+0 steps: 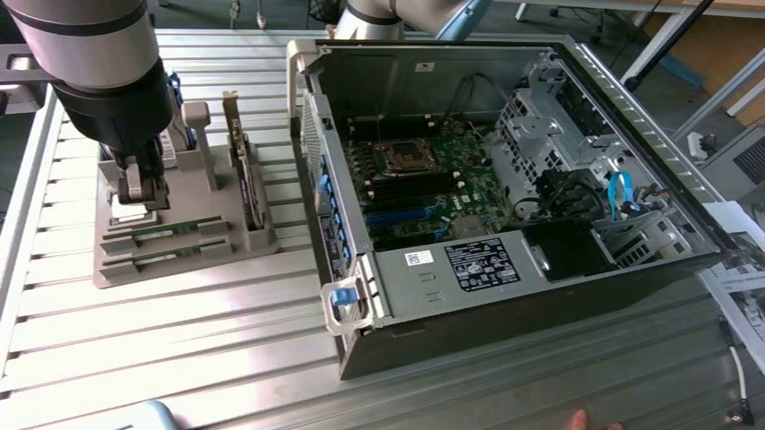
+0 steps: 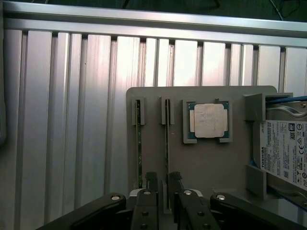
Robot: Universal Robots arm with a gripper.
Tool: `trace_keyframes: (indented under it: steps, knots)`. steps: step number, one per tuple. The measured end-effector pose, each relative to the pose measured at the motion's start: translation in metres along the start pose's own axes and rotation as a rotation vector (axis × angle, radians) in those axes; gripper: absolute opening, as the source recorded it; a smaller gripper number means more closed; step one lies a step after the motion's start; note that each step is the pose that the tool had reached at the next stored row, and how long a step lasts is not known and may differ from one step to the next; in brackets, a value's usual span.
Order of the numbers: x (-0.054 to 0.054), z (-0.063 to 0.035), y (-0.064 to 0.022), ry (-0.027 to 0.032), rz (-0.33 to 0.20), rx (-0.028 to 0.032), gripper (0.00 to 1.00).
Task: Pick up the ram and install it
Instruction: 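Pick up the ram and move it above insertion slot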
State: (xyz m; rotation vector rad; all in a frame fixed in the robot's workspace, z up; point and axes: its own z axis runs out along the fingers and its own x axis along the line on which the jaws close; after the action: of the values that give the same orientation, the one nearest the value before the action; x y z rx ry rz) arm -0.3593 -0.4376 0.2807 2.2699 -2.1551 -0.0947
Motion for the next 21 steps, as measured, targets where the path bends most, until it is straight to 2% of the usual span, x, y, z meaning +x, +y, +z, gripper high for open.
trace_keyframes:
  steps: [8,13,16,18,19,21]
  knots:
    - [0.0002,0.0044,-0.0003,0.001,-0.001,-0.0001,0.24]
    - [0.0003,0.0083,-0.0003,0.0055,-0.005,-0.0007,0.24]
    - [0.0003,0.0084,-0.0002,0.0054,-0.005,0.0011,0.24]
    - [0.0003,0.0085,0.0001,0.0057,-0.005,0.0089,0.24]
    - [0.0003,0.0086,0.0003,0.0061,-0.006,0.0156,0.24]
    - [0.0003,0.0085,0.0007,0.0073,-0.006,0.0336,0.24]
